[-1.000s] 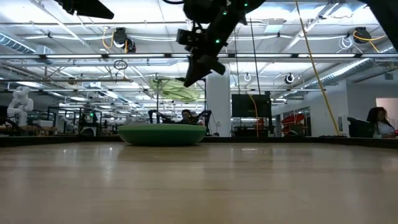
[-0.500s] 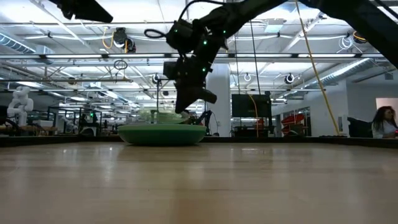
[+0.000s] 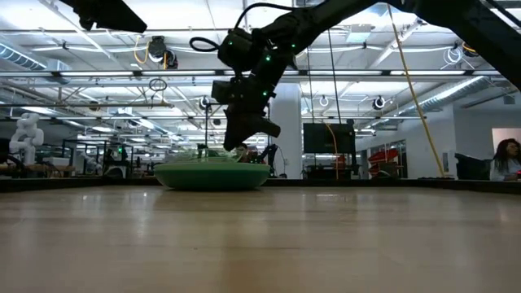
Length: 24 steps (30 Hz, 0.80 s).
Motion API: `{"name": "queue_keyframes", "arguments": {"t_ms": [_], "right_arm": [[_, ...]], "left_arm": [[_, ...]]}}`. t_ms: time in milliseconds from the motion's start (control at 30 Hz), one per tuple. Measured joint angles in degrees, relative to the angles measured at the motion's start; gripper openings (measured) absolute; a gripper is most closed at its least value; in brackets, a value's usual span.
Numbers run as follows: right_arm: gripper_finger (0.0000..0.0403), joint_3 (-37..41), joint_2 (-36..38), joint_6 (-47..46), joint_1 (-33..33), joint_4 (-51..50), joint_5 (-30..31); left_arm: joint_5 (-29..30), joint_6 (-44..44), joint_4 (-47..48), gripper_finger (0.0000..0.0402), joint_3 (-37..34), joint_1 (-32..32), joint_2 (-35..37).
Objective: Stack plastic plates
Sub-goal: Stack the green plate on the red plate, then return to Home Position
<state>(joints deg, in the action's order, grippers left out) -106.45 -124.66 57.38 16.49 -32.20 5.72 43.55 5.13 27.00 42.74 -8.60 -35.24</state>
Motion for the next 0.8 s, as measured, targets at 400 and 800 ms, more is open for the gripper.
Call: {"name": "queue_keyframes", "arguments": {"t_ms": [400,800], "right_arm": [[0.0076,0.0,0.28,-7.66,-0.02,1.06,0.03],[0.0042,9.61,8.45,-17.26,0.83,1.96,-20.46]], "left_arm": [[0.0,1.64,2.9,0.0088,-2.12,-0.15,0.09],[-21.72,-7.17,-5.99,0.0088,-14.48,-0.99,10.8]]}}
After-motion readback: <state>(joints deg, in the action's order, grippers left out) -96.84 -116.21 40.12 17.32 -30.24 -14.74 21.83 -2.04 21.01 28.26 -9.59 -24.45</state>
